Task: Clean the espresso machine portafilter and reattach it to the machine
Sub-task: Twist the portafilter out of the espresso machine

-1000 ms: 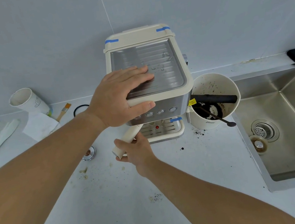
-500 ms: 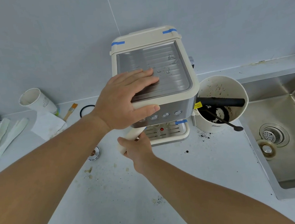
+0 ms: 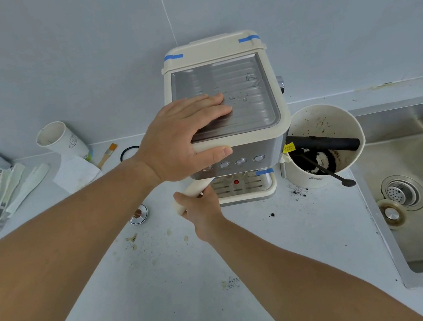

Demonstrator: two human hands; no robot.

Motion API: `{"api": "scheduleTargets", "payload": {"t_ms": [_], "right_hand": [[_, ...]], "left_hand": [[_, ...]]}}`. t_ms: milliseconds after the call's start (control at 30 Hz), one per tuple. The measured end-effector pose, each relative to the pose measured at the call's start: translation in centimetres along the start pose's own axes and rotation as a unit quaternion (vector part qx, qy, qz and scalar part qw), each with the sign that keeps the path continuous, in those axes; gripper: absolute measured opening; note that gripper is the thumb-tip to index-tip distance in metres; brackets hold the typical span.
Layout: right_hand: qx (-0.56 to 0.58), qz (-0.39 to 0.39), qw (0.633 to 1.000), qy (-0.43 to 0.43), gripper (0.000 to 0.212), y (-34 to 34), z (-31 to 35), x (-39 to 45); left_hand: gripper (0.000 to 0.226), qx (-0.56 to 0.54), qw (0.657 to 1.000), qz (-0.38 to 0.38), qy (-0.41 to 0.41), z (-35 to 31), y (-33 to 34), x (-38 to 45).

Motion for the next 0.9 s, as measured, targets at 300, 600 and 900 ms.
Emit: {"api": "scheduleTargets", "payload": {"t_ms": [300, 600, 900], "right_hand": [[0.009, 0.042, 0.997, 0.066, 0.035, -2.7, -2.1, -1.7], [-0.031, 0.125, 0.982, 0.137, 0.035, -8.9, -1.4, -7.1], [-0.105, 0.241, 0.954, 0.145, 0.028, -15.8, 2.4, -11.7]], "left_hand": [[0.068, -0.004, 1.0, -0.009, 0.003, 0.2, 0.2, 0.1], [0.068, 0.003, 1.0, 0.004, -0.003, 0.1, 0.0, 0.0], [0.068, 0.03, 0.999, 0.032, -0.008, -0.4, -0.4, 0.0]]}}
Point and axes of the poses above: each hand's wrist, its own x-axis towards the middle knuckle, its own y-axis out of the palm, z = x × y, the point moved 1 cm from there along x, towards the middle knuckle, and after that the axes turned 13 degrees about -y, right-handed, at the moved point
